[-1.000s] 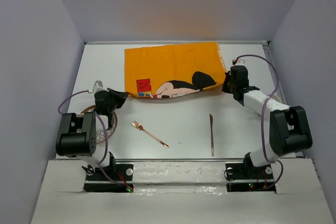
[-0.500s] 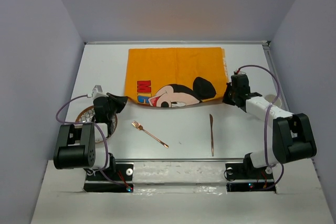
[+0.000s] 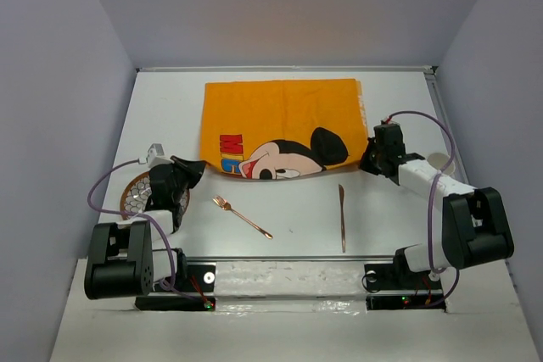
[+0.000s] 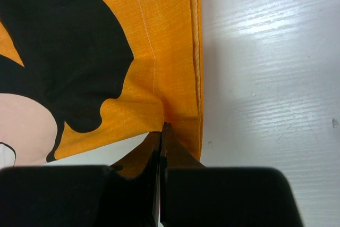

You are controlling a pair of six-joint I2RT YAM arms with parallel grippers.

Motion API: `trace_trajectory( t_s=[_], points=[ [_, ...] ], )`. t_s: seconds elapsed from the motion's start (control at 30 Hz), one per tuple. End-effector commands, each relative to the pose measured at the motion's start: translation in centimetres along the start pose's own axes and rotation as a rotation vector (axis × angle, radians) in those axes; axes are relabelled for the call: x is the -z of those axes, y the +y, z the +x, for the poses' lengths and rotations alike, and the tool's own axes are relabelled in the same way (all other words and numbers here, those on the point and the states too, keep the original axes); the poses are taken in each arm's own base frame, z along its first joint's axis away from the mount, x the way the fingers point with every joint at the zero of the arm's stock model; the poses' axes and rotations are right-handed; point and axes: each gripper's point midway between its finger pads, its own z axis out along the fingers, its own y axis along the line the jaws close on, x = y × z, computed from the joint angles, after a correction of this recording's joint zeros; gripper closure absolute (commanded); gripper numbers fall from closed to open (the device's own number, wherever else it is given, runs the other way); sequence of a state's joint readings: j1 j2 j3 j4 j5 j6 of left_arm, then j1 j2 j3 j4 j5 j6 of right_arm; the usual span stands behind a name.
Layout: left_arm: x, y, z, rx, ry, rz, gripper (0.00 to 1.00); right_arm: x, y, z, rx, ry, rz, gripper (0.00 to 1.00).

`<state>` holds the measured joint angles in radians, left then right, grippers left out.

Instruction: Set the dinner table for one person

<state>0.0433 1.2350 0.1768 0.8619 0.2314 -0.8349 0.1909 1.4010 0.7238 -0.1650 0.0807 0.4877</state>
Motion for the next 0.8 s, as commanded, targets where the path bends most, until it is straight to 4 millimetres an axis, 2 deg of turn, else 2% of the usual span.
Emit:
trace_trajectory(
  t_s=[0.0,0.07,0.13,0.2,0.3,0.33,0.37,0.43,0.5,0.53,0.57,0.6,0.77],
  points=[
    [0.6,0.0,-0.1,-0.023,-0.019,0.014,1.0,0.3,-0.6,-0.8,-0.032,-0.044,0.031,0.98],
    [0.6,0.2,0.0,-0.026,-0.014,0.011,1.0,0.8,-0.6,-1.4,-0.032,-0.07,0.033,0.94],
    [0.5,0.4,0.1,-0.023,-0.012,0.002,0.95,1.1,-0.5,-1.3,-0.032,-0.072,0.022,0.92],
    [0.5,0.3,0.0,-0.024,-0.015,0.003,0.91,1.1,0.0,-0.8,-0.034,-0.048,-0.008,0.91],
    [0.5,0.0,-0.2,-0.016,-0.019,0.012,0.9,0.6,0.0,0.4,-0.035,-0.009,-0.023,0.87],
    [0.6,-0.2,-0.3,-0.015,-0.022,0.019,0.87,0.5,0.0,0.7,-0.039,-0.001,-0.022,0.84],
    [0.6,-0.3,-0.3,-0.011,-0.022,0.021,0.78,0.4,-0.1,0.9,-0.041,0.002,-0.021,0.81],
    [0.7,-0.7,-0.5,-0.013,-0.028,0.032,0.66,0.7,0.0,0.9,-0.044,-0.005,-0.032,0.68],
    [0.8,-0.8,-0.7,-0.011,-0.03,0.029,0.6,1.1,0.1,0.5,-0.042,-0.02,-0.041,0.67],
    [0.9,-1.0,-0.7,-0.011,-0.03,0.032,0.56,1.3,0.1,0.3,-0.039,-0.03,-0.041,0.62],
    [1.1,-1.3,-1.1,-0.008,-0.04,0.04,0.49,1.8,0.4,-0.3,-0.038,-0.053,-0.051,0.61],
    [1.2,-1.6,-1.2,-0.006,-0.044,0.044,0.47,2.1,0.5,-0.7,-0.034,-0.064,-0.056,0.61],
    [2.3,-3.9,-2.9,-0.017,-0.094,0.098,0.43,4.1,0.9,-2.9,0.014,-0.124,-0.061,0.6]
  ],
)
